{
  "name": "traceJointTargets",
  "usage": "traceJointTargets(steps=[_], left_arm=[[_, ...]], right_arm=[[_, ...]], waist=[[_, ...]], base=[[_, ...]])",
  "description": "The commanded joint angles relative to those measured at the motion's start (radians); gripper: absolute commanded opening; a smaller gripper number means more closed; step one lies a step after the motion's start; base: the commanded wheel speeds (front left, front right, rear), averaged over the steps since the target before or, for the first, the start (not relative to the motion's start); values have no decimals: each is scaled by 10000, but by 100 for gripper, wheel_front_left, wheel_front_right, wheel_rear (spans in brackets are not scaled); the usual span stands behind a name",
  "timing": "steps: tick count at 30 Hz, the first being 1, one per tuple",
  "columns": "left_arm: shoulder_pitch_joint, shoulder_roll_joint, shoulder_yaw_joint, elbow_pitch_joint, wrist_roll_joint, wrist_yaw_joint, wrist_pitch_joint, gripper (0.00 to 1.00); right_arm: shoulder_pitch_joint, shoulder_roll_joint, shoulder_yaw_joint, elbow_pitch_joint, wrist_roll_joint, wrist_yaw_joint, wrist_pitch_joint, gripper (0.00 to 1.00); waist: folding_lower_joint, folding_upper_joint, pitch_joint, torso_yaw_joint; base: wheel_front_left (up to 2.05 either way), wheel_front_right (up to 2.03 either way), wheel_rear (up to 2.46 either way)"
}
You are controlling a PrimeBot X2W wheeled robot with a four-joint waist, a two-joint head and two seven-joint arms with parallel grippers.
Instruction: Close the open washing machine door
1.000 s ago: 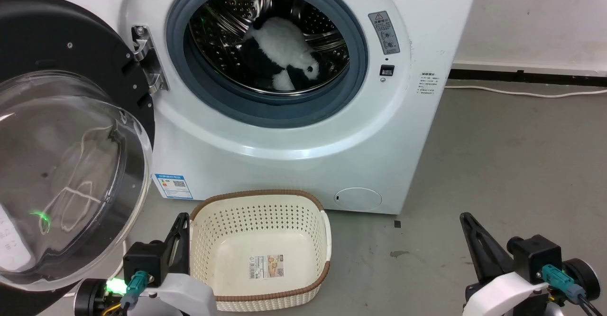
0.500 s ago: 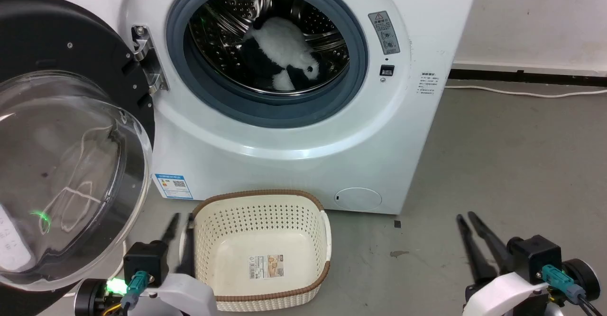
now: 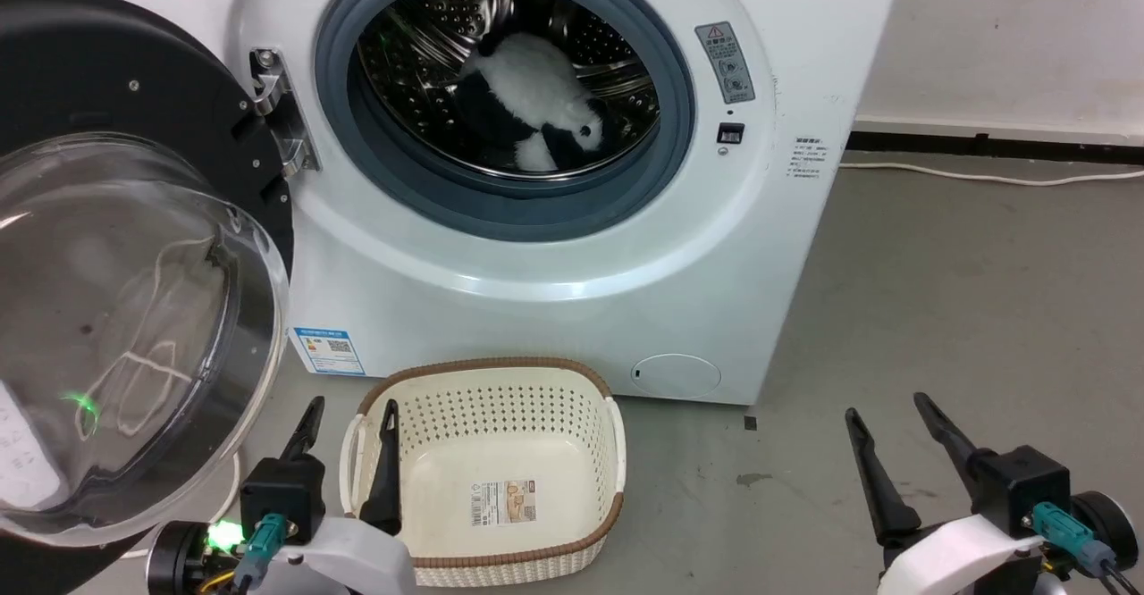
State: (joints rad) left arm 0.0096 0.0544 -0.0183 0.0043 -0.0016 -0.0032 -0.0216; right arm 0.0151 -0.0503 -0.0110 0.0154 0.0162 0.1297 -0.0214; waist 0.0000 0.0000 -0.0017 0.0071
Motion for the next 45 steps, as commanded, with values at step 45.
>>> traceJointTargets(steps=[45], left_arm=[[538, 544, -409, -714, -48, 321, -1038, 100]], right_arm=[[-516, -99, 1301, 571, 429, 5, -1041, 100]], waist=[[0, 0, 10, 2433]], base=[[0, 0, 0]])
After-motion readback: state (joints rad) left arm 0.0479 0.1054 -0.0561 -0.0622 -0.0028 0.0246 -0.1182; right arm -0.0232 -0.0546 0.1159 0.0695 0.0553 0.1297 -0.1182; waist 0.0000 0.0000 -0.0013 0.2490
